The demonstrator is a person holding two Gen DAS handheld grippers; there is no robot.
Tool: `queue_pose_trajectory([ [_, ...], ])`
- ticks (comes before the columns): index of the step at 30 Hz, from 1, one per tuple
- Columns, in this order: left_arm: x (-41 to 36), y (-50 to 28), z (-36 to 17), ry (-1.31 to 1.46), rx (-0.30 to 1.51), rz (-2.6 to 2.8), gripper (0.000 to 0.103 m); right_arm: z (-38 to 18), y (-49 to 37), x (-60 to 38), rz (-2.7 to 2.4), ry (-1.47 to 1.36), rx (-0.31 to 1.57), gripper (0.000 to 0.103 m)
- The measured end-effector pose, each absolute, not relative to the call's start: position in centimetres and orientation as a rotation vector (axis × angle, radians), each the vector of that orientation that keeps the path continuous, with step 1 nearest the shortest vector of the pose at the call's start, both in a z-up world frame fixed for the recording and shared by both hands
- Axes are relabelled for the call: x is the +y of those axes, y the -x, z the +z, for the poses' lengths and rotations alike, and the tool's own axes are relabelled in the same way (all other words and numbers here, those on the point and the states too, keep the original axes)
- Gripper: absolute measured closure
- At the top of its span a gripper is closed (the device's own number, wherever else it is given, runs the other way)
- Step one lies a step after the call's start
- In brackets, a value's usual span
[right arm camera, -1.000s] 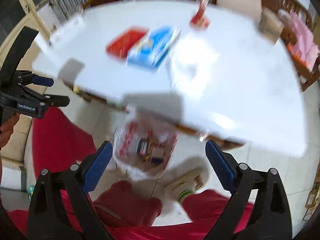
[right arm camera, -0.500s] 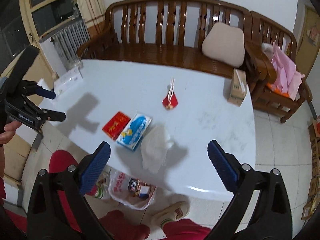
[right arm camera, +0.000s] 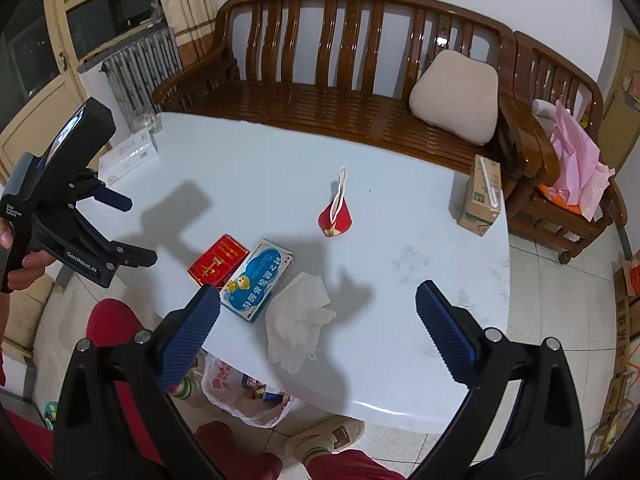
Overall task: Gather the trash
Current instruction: 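Raise both tools back over the table toward the red box and tissue, then grasp the red cigarette box with the left tool while the right tool grasps the tissue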
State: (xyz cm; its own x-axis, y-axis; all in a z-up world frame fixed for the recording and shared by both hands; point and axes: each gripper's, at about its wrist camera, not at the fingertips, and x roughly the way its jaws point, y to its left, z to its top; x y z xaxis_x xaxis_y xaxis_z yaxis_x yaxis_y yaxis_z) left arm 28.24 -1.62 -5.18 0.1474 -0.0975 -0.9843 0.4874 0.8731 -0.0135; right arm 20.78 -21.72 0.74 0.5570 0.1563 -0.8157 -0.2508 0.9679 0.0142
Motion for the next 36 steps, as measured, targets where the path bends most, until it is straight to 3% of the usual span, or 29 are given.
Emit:
queue_pose_trajectory([
  [20,-2.8,-31.8,-15.3,-0.346,1.511,-0.426,0.008,-9.1,-25.0,-20.4,0.275,0.139,1.144,0.007],
  [36,-2.2,-33.7,-18.7,-0.338,1.558,-0.410,0.008,-15.7,-26.0,-18.8,0.288,0.189,1.259,0.007],
])
